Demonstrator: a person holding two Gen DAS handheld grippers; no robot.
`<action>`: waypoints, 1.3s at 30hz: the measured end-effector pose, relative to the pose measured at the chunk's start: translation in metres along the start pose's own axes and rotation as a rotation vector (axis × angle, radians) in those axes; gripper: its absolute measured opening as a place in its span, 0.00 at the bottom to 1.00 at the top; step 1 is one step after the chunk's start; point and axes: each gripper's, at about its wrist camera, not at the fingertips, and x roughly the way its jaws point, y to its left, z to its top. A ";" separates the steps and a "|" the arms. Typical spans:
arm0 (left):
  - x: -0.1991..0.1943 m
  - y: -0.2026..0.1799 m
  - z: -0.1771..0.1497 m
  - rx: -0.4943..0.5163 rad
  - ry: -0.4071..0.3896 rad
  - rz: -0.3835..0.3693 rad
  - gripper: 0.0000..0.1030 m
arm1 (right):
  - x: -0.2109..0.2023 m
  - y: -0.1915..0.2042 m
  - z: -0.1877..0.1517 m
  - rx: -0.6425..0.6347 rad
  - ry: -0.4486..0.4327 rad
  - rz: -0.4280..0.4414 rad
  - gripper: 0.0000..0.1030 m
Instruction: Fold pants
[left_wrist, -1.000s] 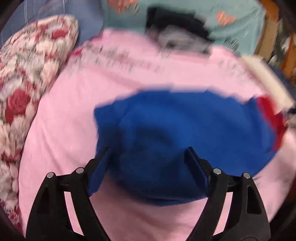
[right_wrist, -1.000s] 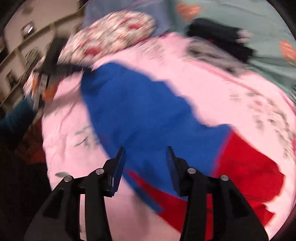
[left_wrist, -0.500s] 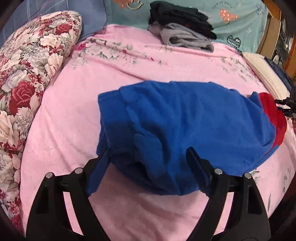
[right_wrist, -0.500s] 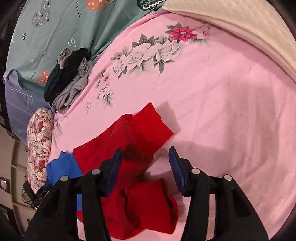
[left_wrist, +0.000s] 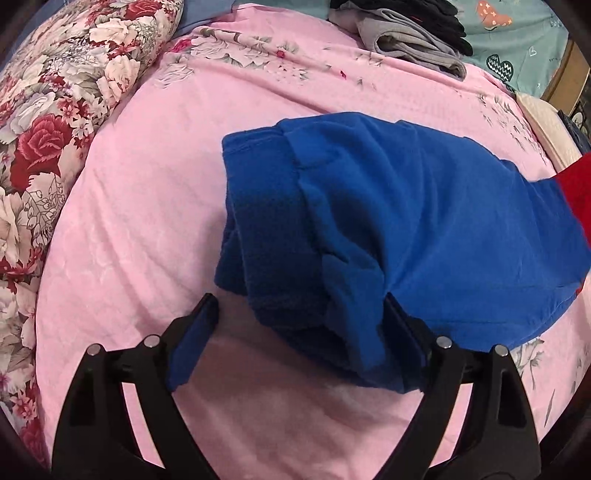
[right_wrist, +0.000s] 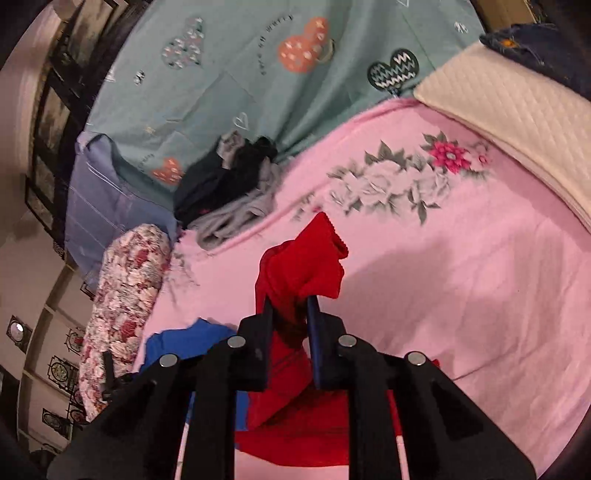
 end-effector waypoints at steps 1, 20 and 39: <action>0.001 0.000 0.000 0.003 0.004 0.000 0.87 | -0.013 0.005 -0.002 0.018 -0.020 0.022 0.16; 0.007 0.011 0.005 0.014 0.024 0.011 0.95 | -0.016 -0.107 -0.087 0.330 0.115 -0.157 0.50; 0.006 0.002 0.004 0.020 0.016 0.080 0.98 | -0.004 -0.090 -0.070 0.229 0.034 -0.051 0.17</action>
